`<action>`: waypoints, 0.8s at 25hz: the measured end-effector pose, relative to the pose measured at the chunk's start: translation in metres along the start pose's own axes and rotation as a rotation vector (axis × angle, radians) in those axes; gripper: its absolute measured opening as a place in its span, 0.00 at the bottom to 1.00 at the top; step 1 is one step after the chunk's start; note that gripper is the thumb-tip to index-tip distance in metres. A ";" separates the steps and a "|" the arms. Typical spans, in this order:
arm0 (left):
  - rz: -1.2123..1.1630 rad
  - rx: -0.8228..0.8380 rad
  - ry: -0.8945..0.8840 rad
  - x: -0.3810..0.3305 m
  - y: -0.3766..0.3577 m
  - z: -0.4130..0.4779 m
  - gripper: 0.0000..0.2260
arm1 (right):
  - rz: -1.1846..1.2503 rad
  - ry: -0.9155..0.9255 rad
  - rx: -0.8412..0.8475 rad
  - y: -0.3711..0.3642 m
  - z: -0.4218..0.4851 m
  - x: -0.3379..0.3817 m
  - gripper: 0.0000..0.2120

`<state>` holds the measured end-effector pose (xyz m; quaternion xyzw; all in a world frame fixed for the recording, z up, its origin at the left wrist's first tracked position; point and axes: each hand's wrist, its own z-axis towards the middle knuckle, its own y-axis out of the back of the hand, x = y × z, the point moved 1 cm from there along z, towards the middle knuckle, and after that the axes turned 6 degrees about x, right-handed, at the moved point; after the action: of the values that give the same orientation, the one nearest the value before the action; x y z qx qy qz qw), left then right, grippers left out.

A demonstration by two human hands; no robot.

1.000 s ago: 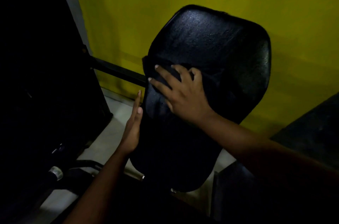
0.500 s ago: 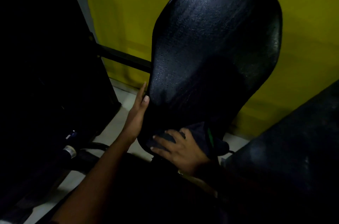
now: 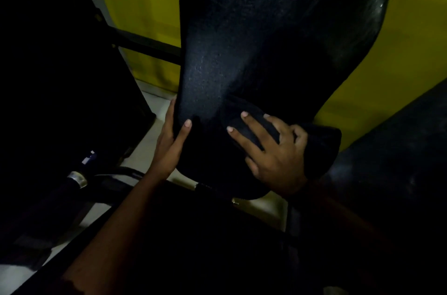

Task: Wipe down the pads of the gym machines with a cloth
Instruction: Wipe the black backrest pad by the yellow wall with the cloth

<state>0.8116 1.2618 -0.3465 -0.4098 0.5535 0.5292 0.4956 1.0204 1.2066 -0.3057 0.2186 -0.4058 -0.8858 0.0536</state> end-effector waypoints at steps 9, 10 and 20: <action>0.011 0.014 -0.022 0.002 0.002 0.003 0.29 | 0.091 0.064 0.236 -0.042 -0.091 0.112 0.16; -0.002 0.017 -0.025 0.001 0.002 0.002 0.30 | 0.129 0.095 0.220 -0.037 -0.091 0.112 0.16; -0.035 0.090 -0.027 0.000 0.008 0.000 0.36 | 0.058 0.225 0.085 -0.039 0.000 0.093 0.17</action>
<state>0.8035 1.2621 -0.3454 -0.3894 0.5627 0.5007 0.5301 0.9402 1.2074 -0.3668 0.3067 -0.4403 -0.8360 0.1149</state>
